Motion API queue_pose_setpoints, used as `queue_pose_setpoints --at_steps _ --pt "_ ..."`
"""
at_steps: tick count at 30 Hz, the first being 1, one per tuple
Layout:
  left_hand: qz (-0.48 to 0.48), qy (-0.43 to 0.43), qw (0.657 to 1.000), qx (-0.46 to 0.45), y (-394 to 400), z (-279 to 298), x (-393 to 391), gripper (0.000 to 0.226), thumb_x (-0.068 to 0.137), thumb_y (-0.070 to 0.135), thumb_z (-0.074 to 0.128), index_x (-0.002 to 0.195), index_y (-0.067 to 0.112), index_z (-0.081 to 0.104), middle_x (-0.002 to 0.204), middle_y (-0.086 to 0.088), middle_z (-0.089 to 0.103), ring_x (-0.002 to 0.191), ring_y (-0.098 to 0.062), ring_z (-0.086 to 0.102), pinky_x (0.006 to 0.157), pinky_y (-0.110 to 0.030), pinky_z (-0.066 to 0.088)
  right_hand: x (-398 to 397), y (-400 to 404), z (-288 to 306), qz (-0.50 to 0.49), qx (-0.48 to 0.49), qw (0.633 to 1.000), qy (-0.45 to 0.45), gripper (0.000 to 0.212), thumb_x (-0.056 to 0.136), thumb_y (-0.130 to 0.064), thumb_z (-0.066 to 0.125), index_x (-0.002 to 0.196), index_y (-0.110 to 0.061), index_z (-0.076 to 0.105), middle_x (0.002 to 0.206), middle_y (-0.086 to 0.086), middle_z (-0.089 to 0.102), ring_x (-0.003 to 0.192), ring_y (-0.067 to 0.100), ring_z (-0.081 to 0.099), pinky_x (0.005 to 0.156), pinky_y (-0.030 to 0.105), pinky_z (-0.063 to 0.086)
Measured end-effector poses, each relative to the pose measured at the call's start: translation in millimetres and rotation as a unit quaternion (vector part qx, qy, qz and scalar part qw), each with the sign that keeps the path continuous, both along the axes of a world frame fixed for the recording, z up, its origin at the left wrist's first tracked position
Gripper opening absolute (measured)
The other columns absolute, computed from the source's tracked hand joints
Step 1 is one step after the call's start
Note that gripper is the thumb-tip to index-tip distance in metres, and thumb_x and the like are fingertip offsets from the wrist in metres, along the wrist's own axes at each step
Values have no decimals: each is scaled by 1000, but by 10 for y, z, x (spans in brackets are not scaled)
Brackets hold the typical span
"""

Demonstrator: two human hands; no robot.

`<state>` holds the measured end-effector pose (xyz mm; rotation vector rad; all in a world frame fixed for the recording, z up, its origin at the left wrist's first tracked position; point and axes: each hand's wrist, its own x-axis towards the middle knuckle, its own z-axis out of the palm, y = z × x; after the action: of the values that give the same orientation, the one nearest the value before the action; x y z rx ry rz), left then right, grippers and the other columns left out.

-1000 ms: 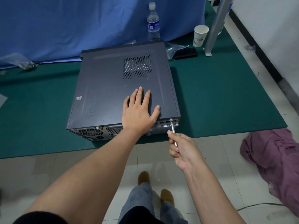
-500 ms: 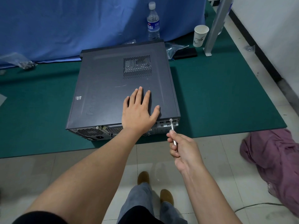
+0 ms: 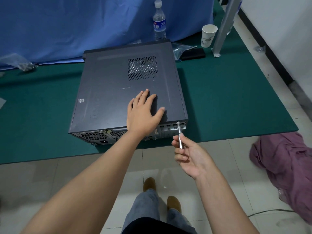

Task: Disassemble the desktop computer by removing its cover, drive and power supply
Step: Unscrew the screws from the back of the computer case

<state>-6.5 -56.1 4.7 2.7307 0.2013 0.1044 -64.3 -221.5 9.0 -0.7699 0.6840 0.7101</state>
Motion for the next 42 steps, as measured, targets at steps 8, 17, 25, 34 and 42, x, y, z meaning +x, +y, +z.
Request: queue_pose_setpoints --at_steps 8,17,25,34,42 --pt "98 158 805 -563 -154 187 -570 30 100 23 43 88 8 66 80 -8 71 68 -15 67 57 -21 51 37 32 42 3 25 1000 -8 23 98 -22 46 85 -5 55 49 -1 46 29 2 26 26 13 18" --pt "185 250 620 -720 -458 -26 -526 33 99 18 36 101 2 65 89 -8 72 67 -12 62 72 -26 50 16 36 31 -36 13 999 18 21 95 -16 52 79 -6 61 54 1 52 34 3 38 27 13 25" --pt "195 229 560 -772 -519 31 -438 29 98 18 37 109 1 58 108 -17 70 90 -22 69 71 -24 43 33 58 2 -17 -4 1000 -15 11 91 -14 56 82 -9 59 54 0 53 32 1 31 27 13 21" --pt "206 230 541 -782 -531 6 -406 31 97 16 38 101 0 63 105 -18 71 93 -24 69 64 -22 50 50 -3 4 -6 -6 1000 2 20 93 -17 55 76 -7 61 52 2 57 31 2 35 27 13 24" --pt "213 237 509 -799 -542 29 -416 33 98 18 38 105 -2 63 103 -17 71 87 -22 71 71 -28 41 30 30 -61 -3 9 1000 -30 23 94 -22 53 83 -5 62 58 4 57 35 2 33 28 13 23"
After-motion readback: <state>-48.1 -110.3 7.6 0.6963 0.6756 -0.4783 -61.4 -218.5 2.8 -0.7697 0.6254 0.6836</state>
